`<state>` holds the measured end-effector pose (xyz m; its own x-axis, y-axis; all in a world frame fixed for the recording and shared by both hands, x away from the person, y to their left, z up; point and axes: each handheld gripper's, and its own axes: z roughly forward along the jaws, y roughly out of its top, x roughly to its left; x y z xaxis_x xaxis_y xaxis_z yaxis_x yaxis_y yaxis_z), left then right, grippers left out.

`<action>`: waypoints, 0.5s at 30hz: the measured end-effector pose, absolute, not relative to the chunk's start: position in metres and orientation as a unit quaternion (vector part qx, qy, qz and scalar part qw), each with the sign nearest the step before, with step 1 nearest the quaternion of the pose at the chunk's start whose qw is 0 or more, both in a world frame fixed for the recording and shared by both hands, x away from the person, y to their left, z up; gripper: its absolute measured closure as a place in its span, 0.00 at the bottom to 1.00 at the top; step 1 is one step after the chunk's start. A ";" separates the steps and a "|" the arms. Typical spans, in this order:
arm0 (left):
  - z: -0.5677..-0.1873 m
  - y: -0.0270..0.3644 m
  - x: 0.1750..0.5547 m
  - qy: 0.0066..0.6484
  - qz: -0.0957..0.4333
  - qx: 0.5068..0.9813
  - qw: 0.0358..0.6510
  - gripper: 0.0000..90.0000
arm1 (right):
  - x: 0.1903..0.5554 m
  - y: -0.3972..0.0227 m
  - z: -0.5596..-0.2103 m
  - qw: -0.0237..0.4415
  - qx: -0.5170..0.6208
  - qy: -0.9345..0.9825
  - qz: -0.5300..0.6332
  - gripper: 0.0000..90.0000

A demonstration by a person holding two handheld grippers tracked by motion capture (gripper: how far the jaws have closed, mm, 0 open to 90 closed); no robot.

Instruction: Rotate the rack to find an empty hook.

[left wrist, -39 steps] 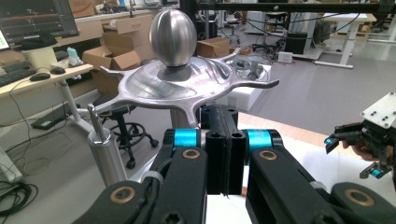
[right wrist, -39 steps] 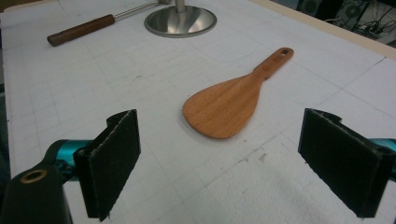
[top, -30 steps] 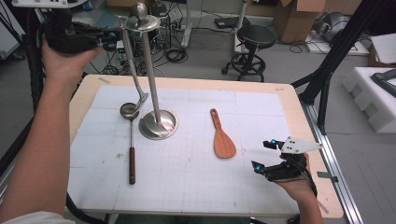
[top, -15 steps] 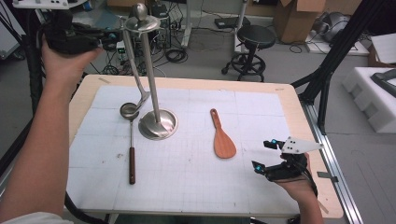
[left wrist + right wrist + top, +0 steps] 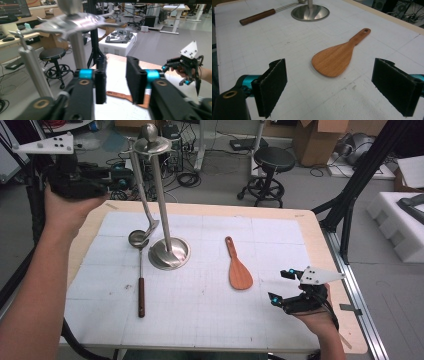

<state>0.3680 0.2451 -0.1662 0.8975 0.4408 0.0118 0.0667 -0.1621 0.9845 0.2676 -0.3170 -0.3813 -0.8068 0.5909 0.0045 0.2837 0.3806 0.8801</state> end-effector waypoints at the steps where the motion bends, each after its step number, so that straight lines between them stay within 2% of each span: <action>1: -0.168 0.245 0.365 0.166 0.149 0.747 0.626 0.68 | 0.268 -0.317 -0.381 0.157 0.267 0.816 0.488 0.13; 9: -0.187 0.239 0.350 0.155 0.137 0.750 0.628 0.48 | 0.267 -0.316 -0.380 0.156 0.265 0.816 0.489 0.13; 12: -0.202 0.241 0.349 0.155 0.124 0.746 0.635 0.44 | 0.267 -0.316 -0.380 0.157 0.265 0.816 0.489 0.13; 15: -0.217 0.243 0.347 0.165 0.134 0.747 0.630 0.42 | 0.267 -0.316 -0.380 0.158 0.263 0.817 0.489 0.13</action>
